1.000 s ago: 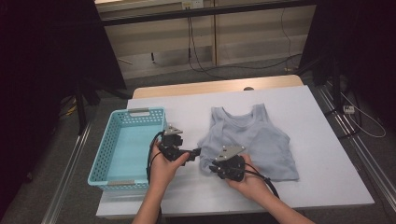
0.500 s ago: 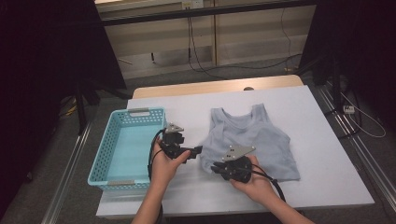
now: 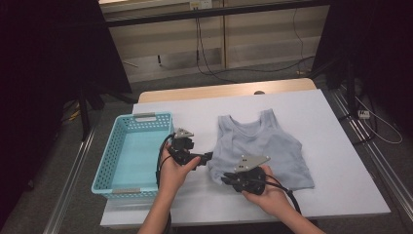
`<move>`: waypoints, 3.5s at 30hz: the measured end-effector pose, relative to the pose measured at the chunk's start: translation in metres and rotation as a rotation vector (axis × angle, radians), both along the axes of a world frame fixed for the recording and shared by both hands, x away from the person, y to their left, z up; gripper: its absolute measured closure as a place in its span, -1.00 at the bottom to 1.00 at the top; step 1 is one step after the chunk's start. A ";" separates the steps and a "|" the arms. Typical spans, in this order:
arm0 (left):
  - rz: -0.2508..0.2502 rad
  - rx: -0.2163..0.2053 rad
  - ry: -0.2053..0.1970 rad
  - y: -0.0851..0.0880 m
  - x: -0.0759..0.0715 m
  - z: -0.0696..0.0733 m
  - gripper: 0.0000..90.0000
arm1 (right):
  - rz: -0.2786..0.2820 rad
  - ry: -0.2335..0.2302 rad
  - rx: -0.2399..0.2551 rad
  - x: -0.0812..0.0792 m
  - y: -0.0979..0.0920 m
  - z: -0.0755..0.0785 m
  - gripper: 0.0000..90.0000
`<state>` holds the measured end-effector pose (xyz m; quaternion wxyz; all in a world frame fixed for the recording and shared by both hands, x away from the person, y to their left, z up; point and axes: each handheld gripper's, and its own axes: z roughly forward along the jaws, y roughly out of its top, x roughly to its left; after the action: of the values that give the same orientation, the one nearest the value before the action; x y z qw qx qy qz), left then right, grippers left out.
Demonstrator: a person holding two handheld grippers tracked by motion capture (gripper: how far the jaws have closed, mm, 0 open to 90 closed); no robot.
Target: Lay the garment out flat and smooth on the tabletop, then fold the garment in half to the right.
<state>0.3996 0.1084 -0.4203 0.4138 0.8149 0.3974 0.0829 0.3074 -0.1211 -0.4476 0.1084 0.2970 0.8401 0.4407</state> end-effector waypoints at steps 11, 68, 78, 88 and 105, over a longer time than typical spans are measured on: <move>0.007 -0.003 -0.013 0.002 0.002 0.003 -0.69 | 0.013 -0.001 0.007 -0.004 -0.001 0.000 0.79; 0.062 0.047 0.010 -0.063 0.094 -0.035 0.25 | 0.063 0.006 0.071 -0.028 -0.015 0.005 0.79; 0.058 0.050 0.053 -0.065 0.101 -0.036 0.96 | 0.064 0.004 0.069 -0.028 -0.015 0.005 0.79; 0.068 0.056 0.029 -0.055 0.110 -0.029 0.97 | 0.072 -0.003 0.062 -0.029 -0.015 0.005 0.79; 0.113 0.108 -0.011 -0.062 0.116 -0.041 0.14 | 0.075 0.006 0.058 -0.029 -0.015 0.004 0.79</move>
<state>0.5152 0.0464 -0.4609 0.3662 0.8117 0.4354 0.1319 0.2785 -0.1359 -0.4436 0.0808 0.2696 0.8377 0.4679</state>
